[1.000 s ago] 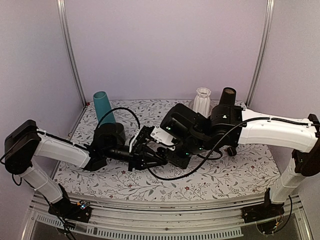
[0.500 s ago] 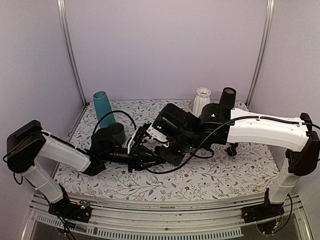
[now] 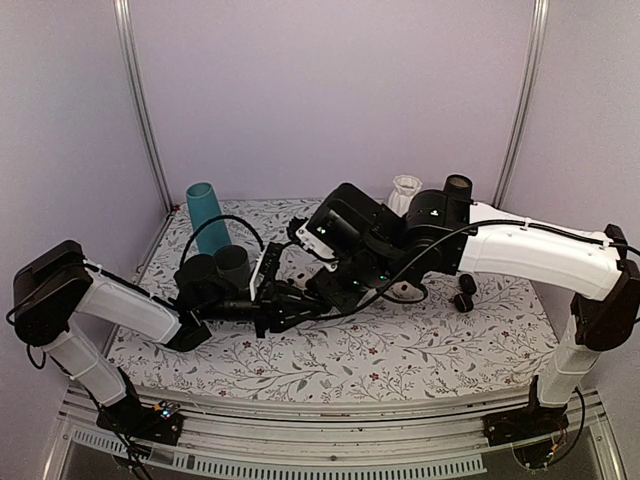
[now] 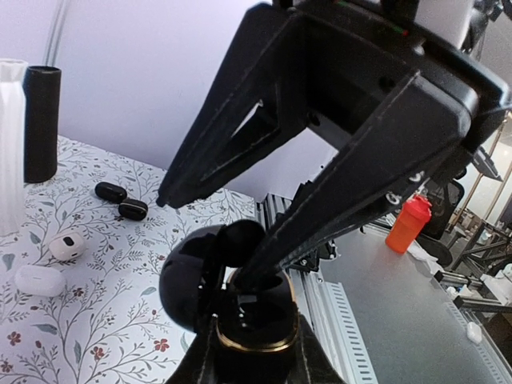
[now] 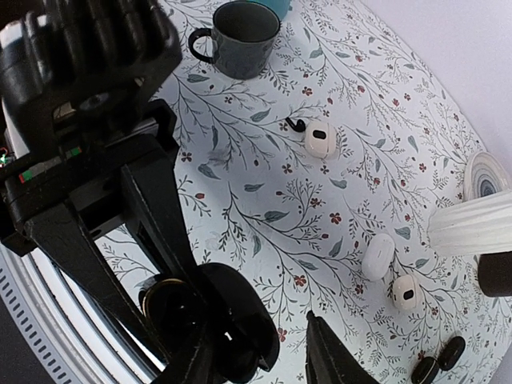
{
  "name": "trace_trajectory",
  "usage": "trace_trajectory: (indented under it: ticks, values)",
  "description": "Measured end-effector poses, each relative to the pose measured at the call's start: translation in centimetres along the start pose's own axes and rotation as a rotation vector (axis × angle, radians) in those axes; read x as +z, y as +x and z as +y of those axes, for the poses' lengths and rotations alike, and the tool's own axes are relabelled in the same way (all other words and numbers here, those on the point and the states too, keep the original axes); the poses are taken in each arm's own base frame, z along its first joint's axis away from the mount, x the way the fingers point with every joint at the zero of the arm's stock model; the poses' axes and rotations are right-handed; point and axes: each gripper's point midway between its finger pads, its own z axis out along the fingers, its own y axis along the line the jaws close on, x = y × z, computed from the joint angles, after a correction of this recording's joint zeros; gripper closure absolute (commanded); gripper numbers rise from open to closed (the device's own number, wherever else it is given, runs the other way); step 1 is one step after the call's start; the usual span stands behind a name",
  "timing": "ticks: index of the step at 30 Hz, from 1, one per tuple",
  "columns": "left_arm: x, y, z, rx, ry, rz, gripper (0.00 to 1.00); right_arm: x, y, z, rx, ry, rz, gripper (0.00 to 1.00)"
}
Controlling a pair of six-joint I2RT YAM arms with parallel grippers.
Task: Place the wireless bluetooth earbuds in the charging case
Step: Adjust the right earbud in the right side groove of the charging case.
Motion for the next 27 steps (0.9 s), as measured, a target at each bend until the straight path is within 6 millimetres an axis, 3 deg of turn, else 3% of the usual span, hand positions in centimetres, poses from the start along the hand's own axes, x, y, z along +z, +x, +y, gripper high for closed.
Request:
trace_trajectory:
  ticks: [15,27]
  values:
    - [0.0,-1.3,-0.1,0.035,-0.005,-0.051,1.00,-0.5,-2.3,-0.4,0.112,-0.035,-0.087,0.41]
    - [0.1,-2.3,-0.1,0.051,-0.008,-0.080,1.00,-4.6,-3.1,-3.4,0.321,-0.189,-0.263,0.25]
